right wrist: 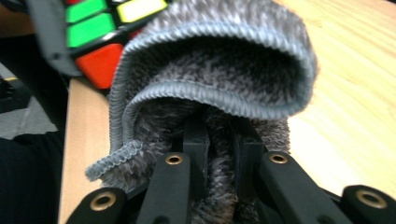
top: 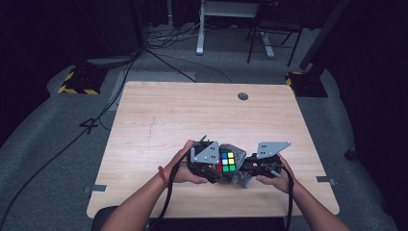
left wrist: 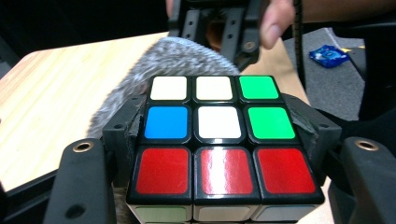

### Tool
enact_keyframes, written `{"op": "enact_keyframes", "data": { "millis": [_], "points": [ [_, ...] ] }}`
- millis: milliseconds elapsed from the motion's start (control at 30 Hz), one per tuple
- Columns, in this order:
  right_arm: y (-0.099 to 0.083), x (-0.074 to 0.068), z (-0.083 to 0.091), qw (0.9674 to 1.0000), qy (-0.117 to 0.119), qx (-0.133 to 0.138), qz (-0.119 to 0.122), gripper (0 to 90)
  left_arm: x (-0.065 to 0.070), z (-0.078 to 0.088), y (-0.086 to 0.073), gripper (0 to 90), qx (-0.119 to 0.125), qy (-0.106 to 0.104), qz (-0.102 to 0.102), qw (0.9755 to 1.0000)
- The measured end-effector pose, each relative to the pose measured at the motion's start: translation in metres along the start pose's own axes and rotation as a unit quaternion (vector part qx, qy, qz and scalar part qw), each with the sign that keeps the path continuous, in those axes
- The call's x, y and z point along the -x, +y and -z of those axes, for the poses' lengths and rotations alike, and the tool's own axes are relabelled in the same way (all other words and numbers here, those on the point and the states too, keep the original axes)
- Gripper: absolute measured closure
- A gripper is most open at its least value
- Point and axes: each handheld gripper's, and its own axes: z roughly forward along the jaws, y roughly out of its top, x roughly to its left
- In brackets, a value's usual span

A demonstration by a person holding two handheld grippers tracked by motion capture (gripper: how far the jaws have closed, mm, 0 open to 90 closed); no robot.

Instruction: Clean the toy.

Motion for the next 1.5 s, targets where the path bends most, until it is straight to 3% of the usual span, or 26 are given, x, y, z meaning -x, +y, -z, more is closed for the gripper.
{"op": "enact_keyframes", "data": {
  "millis": [100,300,533,733,1167,1267,1333,1500],
  "points": [
    [0.002,-0.001,0.007,0.9996,0.007,0.026,0.005,79.6,-0.001,-0.003,-0.002,33.4,-0.009,0.003,0.002,0.9999],
    [0.006,-0.006,0.012,0.9989,-0.003,0.041,0.022,79.8,0.000,-0.007,-0.003,33.2,-0.021,0.007,-0.002,0.9998],
    [0.010,-0.007,0.016,0.9983,-0.005,0.048,0.033,79.8,0.000,-0.010,-0.002,33.1,-0.036,0.006,-0.005,0.9993],
    [0.011,-0.009,0.015,0.9981,-0.002,0.051,0.036,79.8,0.003,-0.017,-0.003,32.5,-0.065,0.010,-0.016,0.9977],
    [0.012,-0.010,0.008,0.9981,0.005,0.050,0.035,79.8,0.001,-0.027,-0.009,31.8,-0.096,-0.003,-0.005,0.9954],
    [0.009,-0.008,0.009,0.9989,-0.002,0.035,0.033,79.9,0.001,-0.024,-0.009,32.9,-0.087,0.005,-0.008,0.9961],
    [0.005,-0.003,0.009,0.9995,-0.011,0.015,0.027,80.0,-0.001,-0.018,-0.007,33.2,-0.065,0.007,0.000,0.9978],
    [-0.007,0.001,0.000,0.9993,0.001,-0.031,0.019,80.0,-0.005,0.002,0.000,33.5,-0.002,0.014,0.010,0.9999]
  ]
}}
